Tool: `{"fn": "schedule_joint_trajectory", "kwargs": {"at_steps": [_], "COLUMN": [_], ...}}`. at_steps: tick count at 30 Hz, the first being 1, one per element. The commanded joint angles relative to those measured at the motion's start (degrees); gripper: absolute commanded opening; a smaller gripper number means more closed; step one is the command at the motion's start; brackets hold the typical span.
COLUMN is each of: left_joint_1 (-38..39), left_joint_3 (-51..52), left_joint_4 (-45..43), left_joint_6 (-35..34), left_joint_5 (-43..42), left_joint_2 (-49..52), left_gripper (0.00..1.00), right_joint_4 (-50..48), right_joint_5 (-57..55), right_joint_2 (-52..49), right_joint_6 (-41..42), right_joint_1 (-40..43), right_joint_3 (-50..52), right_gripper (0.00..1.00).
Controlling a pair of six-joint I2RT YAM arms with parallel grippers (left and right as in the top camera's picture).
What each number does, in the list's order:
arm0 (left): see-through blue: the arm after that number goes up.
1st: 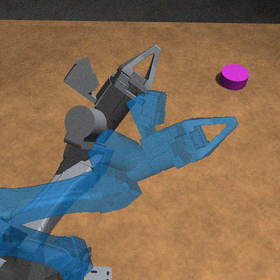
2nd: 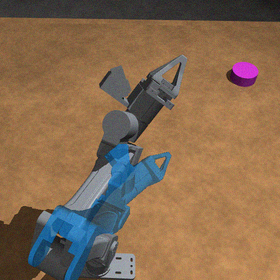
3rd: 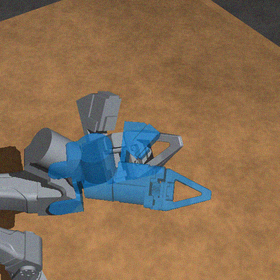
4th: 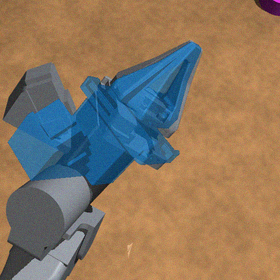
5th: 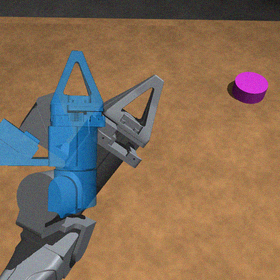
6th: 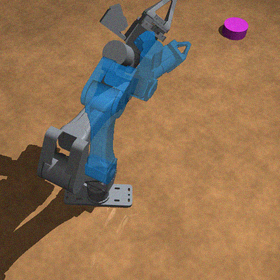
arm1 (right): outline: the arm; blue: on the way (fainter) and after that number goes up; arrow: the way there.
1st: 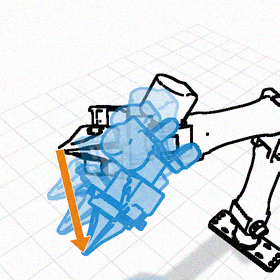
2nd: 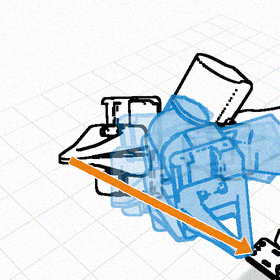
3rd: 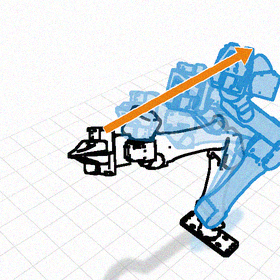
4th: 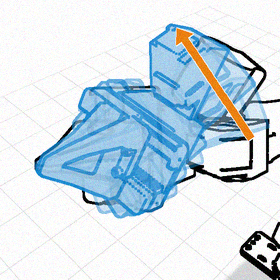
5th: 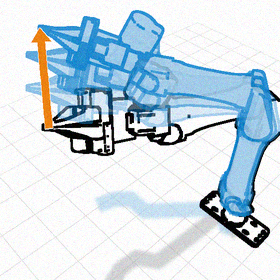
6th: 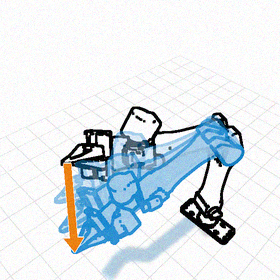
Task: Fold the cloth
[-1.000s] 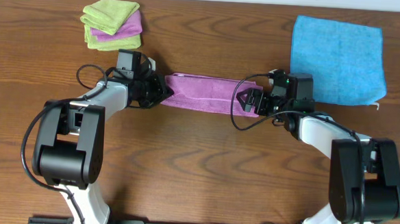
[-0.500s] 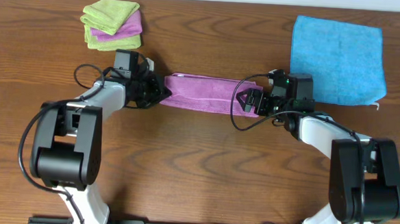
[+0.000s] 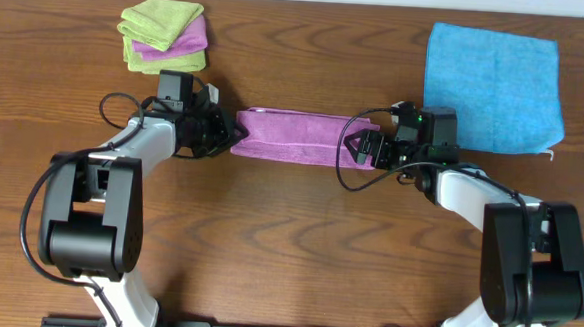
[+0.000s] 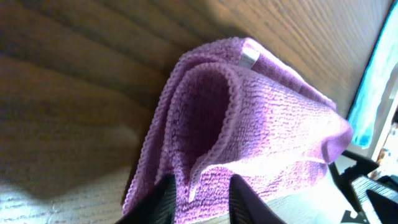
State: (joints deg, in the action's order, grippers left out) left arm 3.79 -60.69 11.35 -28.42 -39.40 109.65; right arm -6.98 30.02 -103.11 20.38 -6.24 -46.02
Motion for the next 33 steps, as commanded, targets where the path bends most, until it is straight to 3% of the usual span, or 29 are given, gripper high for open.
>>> {"fn": "schedule_joint_trajectory", "kwargs": {"at_steps": [1,5,10,12,15,16,33], "left_joint_1": [-1.01,-2.1,-2.54,-2.4,-1.95,-1.73,6.1], "left_joint_3": [-2.47,-4.52,-7.1,-7.82,-8.74,-8.81,-8.81], "left_joint_4": [2.21,7.15,9.86,9.57,8.96,8.66,1.68], "left_joint_6": [3.61,6.91,7.26,7.21,6.45,6.32,6.16], "left_joint_5": [-0.63,0.04,0.11,-0.13,0.0,-0.02,10.6], "left_joint_2": [-2.34,-4.07,-6.8,-7.91,-8.5,-8.5,1.42], "left_gripper": [0.36,0.49,0.53,0.43,0.1,0.06,0.06], "right_joint_4": [0.17,0.15,0.87,1.55,2.75,3.34,6.97], "right_joint_5": [1.55,1.55,1.53,1.51,1.51,1.53,1.7], "right_joint_2": [1.33,1.68,3.41,4.61,6.05,6.29,6.34], "right_joint_6": [0.57,0.57,0.57,0.57,0.57,0.57,2.56], "right_joint_1": [0.33,0.57,1.77,2.64,4.0,4.44,5.75], "right_joint_3": [-0.81,-0.81,-0.81,-0.81,-0.81,-0.81,-0.79], "right_gripper": [0.99,0.99,0.99,0.99,0.99,0.99,0.99]}}
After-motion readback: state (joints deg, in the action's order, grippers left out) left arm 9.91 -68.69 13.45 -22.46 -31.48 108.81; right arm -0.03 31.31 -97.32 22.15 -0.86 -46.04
